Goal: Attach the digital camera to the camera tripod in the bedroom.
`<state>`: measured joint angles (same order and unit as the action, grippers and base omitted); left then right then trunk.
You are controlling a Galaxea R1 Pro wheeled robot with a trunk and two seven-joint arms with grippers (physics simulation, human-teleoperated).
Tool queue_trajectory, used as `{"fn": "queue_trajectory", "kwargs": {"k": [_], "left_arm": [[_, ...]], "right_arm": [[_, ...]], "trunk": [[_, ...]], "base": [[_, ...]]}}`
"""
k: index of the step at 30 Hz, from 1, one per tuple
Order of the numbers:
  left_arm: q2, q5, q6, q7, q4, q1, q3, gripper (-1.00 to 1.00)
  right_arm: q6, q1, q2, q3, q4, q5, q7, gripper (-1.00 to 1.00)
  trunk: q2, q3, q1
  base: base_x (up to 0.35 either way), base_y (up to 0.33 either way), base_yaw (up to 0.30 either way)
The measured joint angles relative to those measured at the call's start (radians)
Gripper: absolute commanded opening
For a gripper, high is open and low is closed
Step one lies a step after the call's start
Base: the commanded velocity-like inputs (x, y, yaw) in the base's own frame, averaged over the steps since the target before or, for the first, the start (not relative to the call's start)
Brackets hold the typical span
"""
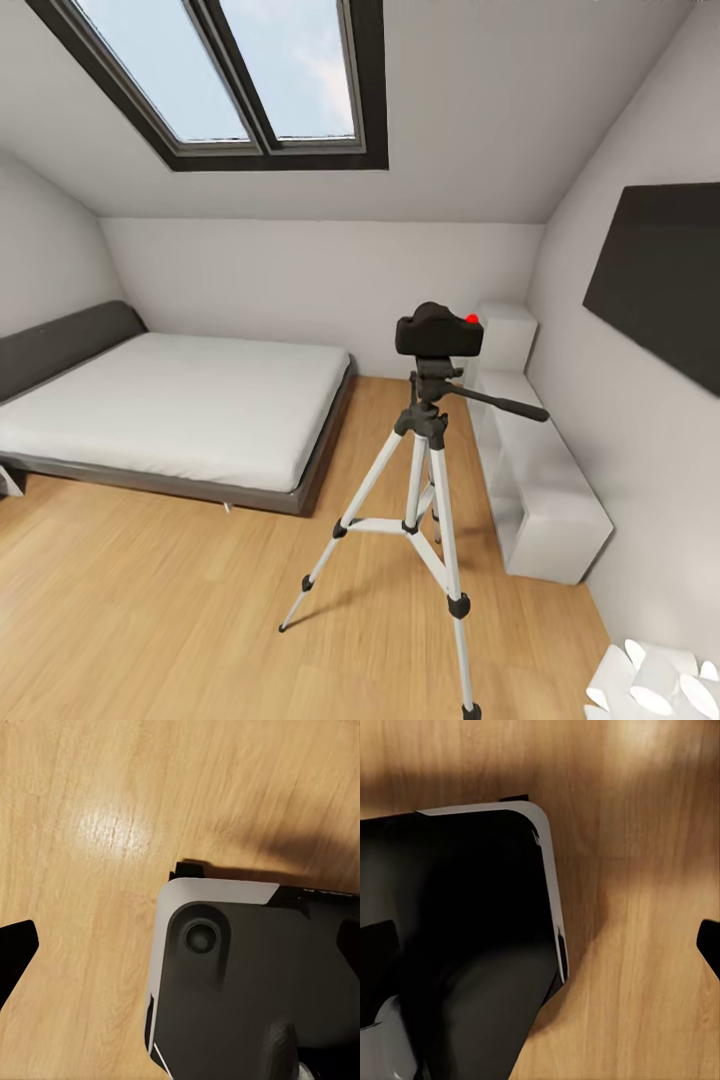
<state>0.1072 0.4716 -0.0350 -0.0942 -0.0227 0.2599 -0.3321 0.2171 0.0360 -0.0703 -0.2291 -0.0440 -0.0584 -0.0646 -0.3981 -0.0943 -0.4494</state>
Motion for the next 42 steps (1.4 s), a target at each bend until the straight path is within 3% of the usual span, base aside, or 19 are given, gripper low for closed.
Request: {"fn": "queue_trajectory", "kwargs": {"k": [42], "left_arm": [[0.0,0.0,0.0,0.0,0.0,0.0,0.0,1.0]], "right_arm": [[0.0,0.0,0.0,0.0,0.0,0.0,0.0,1.0]], "trunk": [[0.0,0.068,0.0]], "base": [[0.0,0.0,0.0]]}}
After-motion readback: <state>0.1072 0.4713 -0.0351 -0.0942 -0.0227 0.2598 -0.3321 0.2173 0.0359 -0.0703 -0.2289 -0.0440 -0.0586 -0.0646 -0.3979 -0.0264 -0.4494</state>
